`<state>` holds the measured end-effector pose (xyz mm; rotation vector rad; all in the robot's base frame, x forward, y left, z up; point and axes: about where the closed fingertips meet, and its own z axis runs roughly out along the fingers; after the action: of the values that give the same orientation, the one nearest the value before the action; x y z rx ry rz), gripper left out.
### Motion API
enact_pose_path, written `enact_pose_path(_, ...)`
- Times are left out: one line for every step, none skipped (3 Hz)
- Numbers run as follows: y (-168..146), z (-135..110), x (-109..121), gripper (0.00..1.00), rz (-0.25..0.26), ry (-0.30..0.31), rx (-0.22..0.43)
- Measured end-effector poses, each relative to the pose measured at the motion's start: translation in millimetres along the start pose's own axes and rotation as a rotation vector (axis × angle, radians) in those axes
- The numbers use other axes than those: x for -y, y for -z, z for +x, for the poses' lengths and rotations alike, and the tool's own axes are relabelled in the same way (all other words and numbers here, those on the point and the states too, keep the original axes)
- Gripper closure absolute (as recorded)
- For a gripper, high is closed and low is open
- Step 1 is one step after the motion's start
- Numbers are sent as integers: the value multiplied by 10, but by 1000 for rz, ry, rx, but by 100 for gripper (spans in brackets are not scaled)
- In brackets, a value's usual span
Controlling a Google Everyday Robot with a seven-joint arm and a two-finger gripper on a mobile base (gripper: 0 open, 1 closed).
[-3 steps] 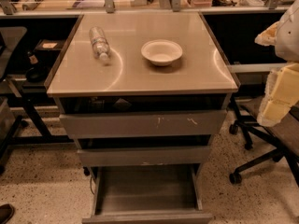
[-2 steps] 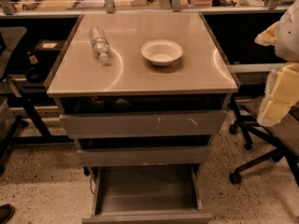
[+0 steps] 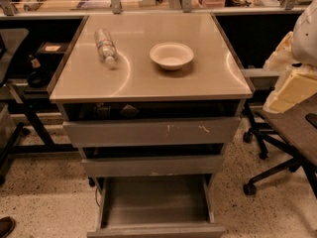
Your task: Close bottom drawer
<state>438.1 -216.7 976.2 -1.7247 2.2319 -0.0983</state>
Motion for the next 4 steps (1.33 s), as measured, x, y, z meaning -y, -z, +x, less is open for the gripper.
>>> enact_pose_path(0,0,0,64,0,0,0)
enact_pose_path(0,0,0,88,0,0,0)
enact_pose_path(0,0,0,100,0,0,0)
enact_pose_path(-178,48,-106,100,-17,-20,-8)
